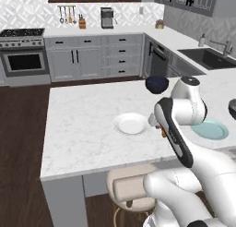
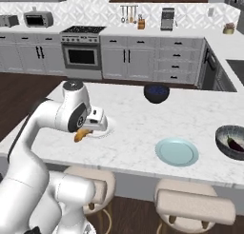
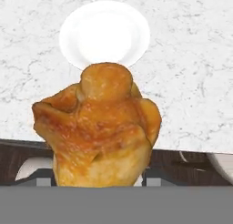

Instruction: Pick the chicken drumstick and eggplant from their plates and place them in the bowl. Then put the bowl in the fridge.

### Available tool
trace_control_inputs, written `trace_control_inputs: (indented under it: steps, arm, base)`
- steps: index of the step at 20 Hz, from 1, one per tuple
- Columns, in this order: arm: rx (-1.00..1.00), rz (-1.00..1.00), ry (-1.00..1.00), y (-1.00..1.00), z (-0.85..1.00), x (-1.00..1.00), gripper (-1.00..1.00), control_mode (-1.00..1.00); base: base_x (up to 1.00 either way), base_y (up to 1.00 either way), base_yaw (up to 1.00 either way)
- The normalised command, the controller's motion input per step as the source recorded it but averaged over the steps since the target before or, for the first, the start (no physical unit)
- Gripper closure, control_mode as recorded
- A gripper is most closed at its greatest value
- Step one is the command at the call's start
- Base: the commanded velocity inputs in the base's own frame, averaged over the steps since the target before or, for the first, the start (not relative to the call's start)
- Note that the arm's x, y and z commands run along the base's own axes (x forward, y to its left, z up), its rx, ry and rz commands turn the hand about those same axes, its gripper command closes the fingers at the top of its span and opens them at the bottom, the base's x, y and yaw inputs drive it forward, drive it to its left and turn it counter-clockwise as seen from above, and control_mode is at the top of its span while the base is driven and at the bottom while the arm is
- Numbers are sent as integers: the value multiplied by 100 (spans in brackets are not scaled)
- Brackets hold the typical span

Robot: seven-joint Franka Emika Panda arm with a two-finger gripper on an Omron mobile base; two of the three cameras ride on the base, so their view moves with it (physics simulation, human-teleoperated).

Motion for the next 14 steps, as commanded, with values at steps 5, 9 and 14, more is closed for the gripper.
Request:
trace_control_inputs:
  steps: [5, 9, 14]
  arm:
    - [0, 0, 0, 0, 0, 0, 100, 100]
    - [0, 0, 0, 0, 0, 0, 100, 100]
    - [0, 0, 0, 0, 0, 0, 100, 100]
  base:
    - [-51, -84, -1]
    - [-61, -100, 0]
    - [-45, -100, 0]
